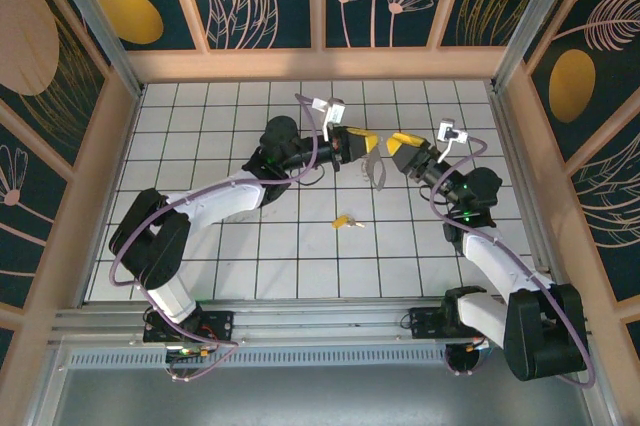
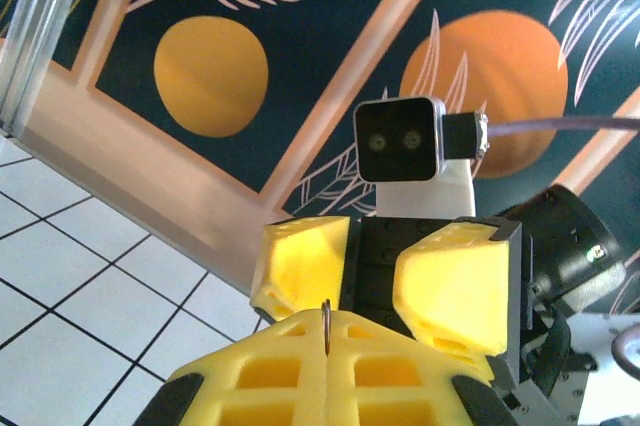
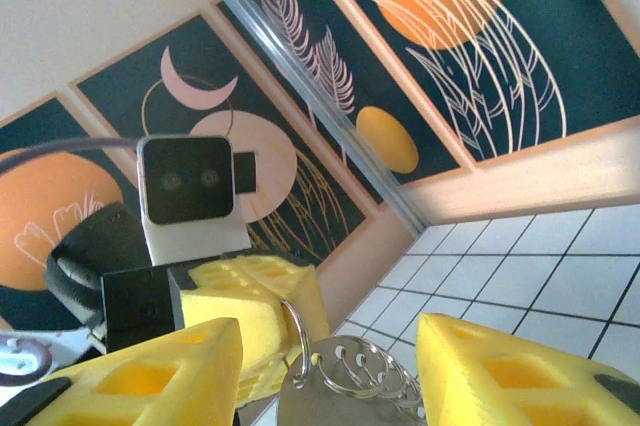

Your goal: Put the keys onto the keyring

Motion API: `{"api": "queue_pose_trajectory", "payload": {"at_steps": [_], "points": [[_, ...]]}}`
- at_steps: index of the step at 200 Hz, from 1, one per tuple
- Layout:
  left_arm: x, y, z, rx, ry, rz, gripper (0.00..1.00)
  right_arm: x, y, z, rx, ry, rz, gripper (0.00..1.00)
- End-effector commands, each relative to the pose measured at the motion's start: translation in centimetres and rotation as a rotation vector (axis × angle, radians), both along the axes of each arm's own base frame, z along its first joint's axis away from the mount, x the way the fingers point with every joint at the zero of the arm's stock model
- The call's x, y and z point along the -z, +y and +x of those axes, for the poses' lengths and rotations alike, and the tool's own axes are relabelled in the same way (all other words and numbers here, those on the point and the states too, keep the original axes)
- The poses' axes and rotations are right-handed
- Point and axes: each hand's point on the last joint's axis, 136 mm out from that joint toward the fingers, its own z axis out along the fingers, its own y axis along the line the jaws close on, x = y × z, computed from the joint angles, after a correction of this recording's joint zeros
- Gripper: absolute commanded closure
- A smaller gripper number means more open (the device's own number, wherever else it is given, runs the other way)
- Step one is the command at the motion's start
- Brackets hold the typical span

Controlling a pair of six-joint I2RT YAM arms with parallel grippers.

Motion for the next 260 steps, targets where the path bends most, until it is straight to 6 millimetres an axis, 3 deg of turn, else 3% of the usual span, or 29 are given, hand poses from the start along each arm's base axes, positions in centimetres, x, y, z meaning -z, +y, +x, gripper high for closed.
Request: {"api": "queue_pose_trajectory", "payload": {"at_steps": [1,112,128,160,191,196,212,220,236,260], "points": [[-1.2,0.0,-1.0,0.065,-0.09,0.031,1.0,-0.6,0.6,-1.0,-0.062,-0.053,-0.037,0.52],[-1.1,-0.1,-1.3,0.095,-0.084,0.021,1.0,0.1,2.4,-1.2,-0.129,-0.042,-0.032,0.64],[-1.0,-0.1,-1.3,0.099,-0.082,0.019,1.0,0.1,2.6,-1.2,-0.138,-0.044,-0.032,0.73],[-0.9,-0.2,-1.5,0.113,-0.076,0.014,1.0,-0.1,2.7,-1.2,-0.138,-0.052,-0.03,1.0],[-1.2,-0.1,-1.3,0.101,-0.057,-0.006,1.0,-0.5,2.7,-1.4,-0.134,-0.061,-0.015,1.0],[-1.3,-0.1,-1.3,0.093,-0.051,-0.014,0.92,-0.5,2.6,-1.3,-0.127,-0.059,-0.009,1.0],[-1.9,0.5,-0.4,0.018,-0.019,-0.044,0.53,-0.6,2.3,-1.1,-0.094,-0.049,0.019,1.0],[-2.1,1.0,0.3,-0.04,0.002,-0.061,0.43,-0.7,2.1,-0.9,-0.077,-0.046,0.036,1.0],[-2.7,2.4,1.1,-0.134,0.039,-0.121,0.35,-0.8,1.7,-0.8,-0.054,-0.034,0.074,1.0],[-3.3,3.9,1.7,-0.213,0.093,-0.198,0.34,-1.1,1.8,-0.7,-0.034,-0.025,0.114,1.0]]}}
